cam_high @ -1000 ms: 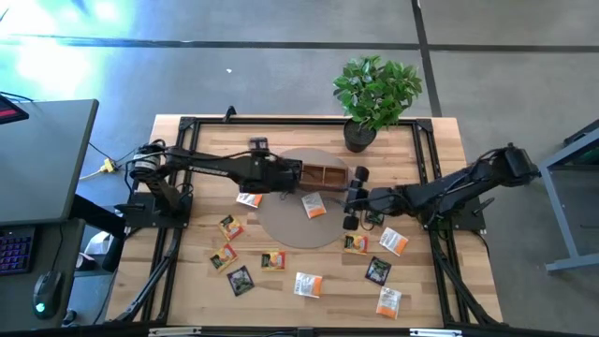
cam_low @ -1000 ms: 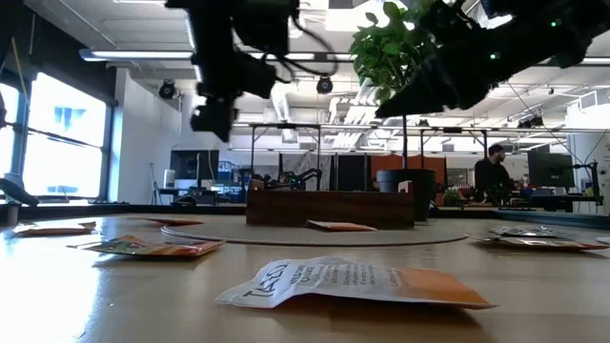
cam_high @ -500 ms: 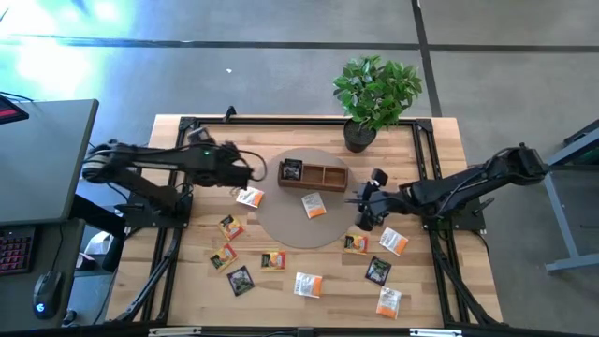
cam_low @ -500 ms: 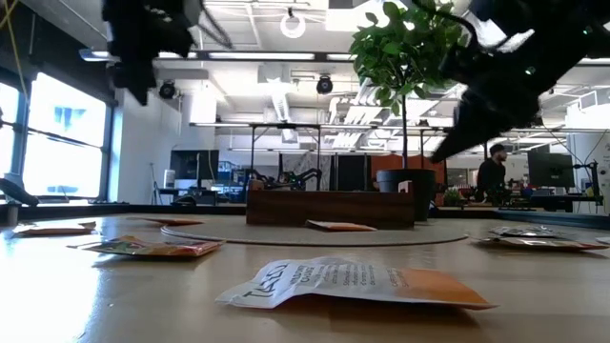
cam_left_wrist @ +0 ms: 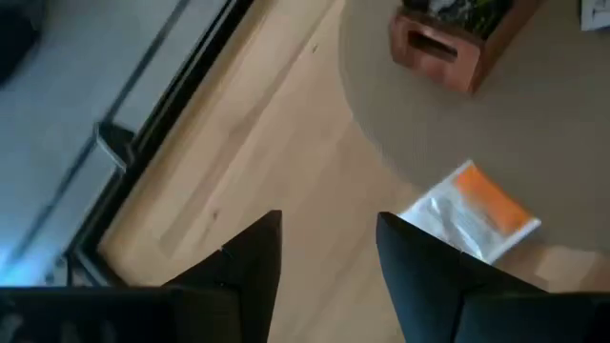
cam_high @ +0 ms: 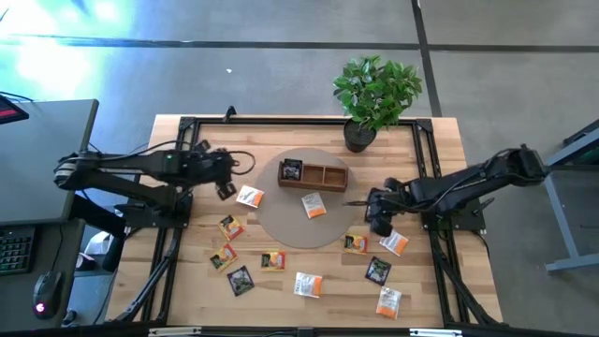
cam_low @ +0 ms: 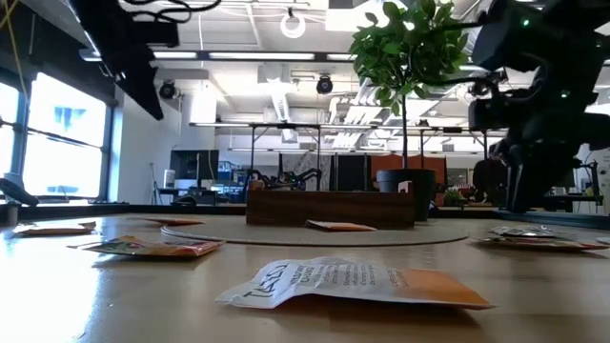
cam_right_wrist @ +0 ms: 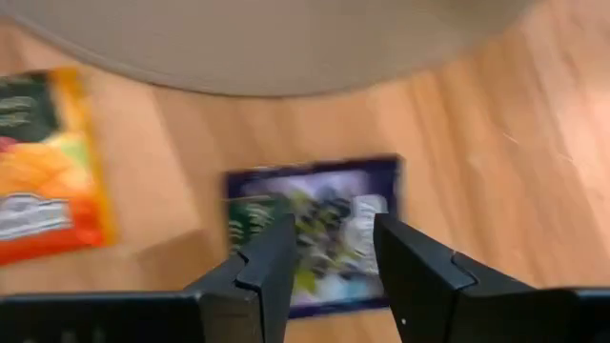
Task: Pick & Place Tea
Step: Put the black tea bag into the left side area of the wooden organizer
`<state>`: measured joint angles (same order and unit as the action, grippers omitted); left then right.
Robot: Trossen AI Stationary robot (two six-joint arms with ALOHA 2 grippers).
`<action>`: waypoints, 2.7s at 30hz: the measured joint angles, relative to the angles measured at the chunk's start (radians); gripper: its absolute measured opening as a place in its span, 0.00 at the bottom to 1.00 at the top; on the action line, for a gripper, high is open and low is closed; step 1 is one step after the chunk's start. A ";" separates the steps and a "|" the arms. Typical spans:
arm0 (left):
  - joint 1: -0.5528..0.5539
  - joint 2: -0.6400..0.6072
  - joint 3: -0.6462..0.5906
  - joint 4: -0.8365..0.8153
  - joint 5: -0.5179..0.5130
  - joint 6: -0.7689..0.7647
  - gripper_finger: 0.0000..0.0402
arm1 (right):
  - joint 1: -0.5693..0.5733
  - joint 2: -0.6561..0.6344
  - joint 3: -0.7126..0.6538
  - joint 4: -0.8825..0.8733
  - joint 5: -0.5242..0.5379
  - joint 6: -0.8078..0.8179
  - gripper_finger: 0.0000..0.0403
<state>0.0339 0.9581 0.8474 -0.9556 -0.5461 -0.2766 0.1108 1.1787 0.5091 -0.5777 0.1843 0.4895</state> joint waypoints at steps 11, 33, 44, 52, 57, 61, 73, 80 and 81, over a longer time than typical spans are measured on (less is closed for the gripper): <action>-0.002 0.084 -0.021 0.372 0.261 0.220 0.42 | -0.150 0.014 0.000 -0.028 -0.111 -0.042 0.35; -0.002 0.321 -0.105 0.651 0.406 0.273 0.42 | -0.216 0.159 0.005 0.037 -0.223 -0.180 0.32; -0.002 0.321 -0.105 0.657 0.364 0.264 0.42 | -0.215 0.119 -0.001 0.078 -0.259 -0.186 0.06; -0.002 0.321 -0.105 0.654 0.365 0.163 0.42 | -0.187 0.050 -0.003 0.295 -0.217 -0.157 0.02; -0.005 0.321 -0.105 0.657 0.374 0.091 0.42 | -0.132 0.068 -0.002 0.588 0.000 -0.237 0.05; -0.029 0.314 -0.105 0.670 0.372 0.044 0.42 | -0.089 0.125 0.000 0.856 0.208 -0.439 0.02; -0.130 0.239 -0.103 0.667 0.213 -0.015 0.42 | -0.113 0.538 0.574 0.654 0.480 -0.860 0.01; -0.176 0.240 -0.103 0.658 0.181 -0.017 0.42 | -0.156 0.779 0.821 0.477 0.508 -0.839 0.02; -0.181 0.240 -0.103 0.655 0.180 -0.017 0.42 | -0.160 0.801 0.837 0.467 0.483 -0.832 0.01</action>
<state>-0.1471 1.1976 0.7444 -0.3008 -0.3663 -0.2938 -0.0488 1.9797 1.3461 -0.1102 0.6674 -0.3426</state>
